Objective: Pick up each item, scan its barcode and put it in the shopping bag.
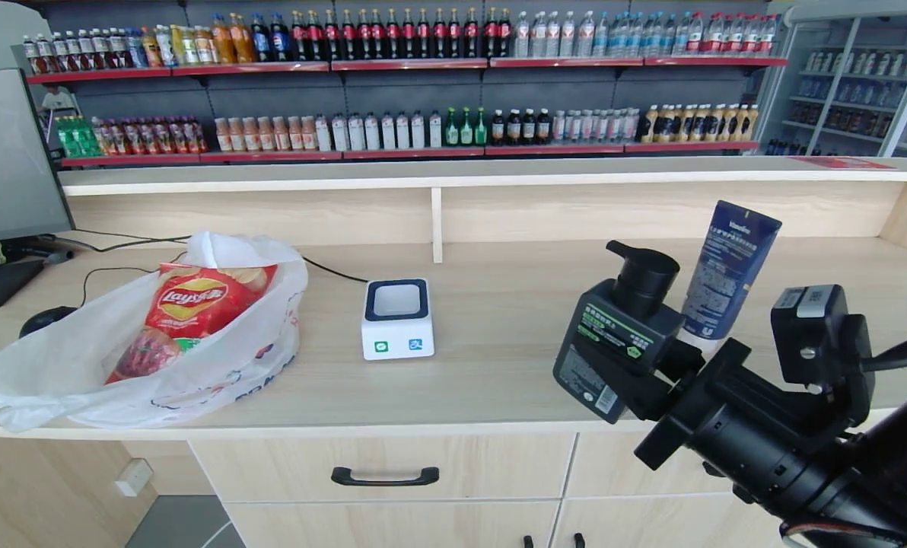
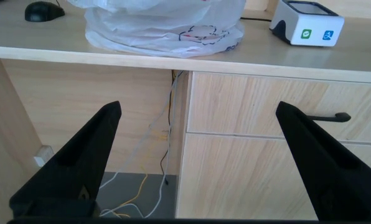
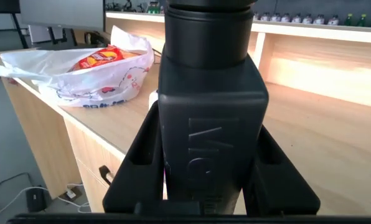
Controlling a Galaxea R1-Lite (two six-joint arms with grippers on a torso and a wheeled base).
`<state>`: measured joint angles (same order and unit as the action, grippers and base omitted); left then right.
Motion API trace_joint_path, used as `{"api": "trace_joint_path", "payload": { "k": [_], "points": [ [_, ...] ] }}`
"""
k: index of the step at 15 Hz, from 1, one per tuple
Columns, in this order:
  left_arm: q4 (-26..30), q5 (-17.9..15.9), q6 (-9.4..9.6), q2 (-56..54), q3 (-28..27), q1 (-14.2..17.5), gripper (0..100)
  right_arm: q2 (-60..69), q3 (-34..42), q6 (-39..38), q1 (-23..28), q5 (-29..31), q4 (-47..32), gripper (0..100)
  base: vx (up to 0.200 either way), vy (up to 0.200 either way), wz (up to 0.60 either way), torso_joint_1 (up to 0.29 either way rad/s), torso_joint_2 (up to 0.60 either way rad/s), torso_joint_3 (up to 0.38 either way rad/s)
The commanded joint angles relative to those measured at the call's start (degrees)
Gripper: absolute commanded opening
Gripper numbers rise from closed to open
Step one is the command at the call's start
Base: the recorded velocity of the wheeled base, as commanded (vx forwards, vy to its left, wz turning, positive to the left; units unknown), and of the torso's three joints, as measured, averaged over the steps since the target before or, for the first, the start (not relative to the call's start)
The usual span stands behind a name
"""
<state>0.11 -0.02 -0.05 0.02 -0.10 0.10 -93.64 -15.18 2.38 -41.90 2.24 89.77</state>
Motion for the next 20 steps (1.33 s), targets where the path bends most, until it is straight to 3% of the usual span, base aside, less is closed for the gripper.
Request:
{"api": "trace_joint_path", "payload": {
  "k": [1,20],
  "points": [
    [0.0,-0.1,-0.04,0.0,0.0,0.0,100,-0.1,0.2,0.3,-0.1,0.0,0.2,0,0.0,0.2,0.0,0.017,0.02,-0.002],
    [0.0,0.0,-0.39,0.0,0.0,0.0,100,-0.2,-3.2,0.7,1.8,-0.6,0.2,0,0.0,0.189,0.0,0.003,0.0,0.003]
  ]
}}
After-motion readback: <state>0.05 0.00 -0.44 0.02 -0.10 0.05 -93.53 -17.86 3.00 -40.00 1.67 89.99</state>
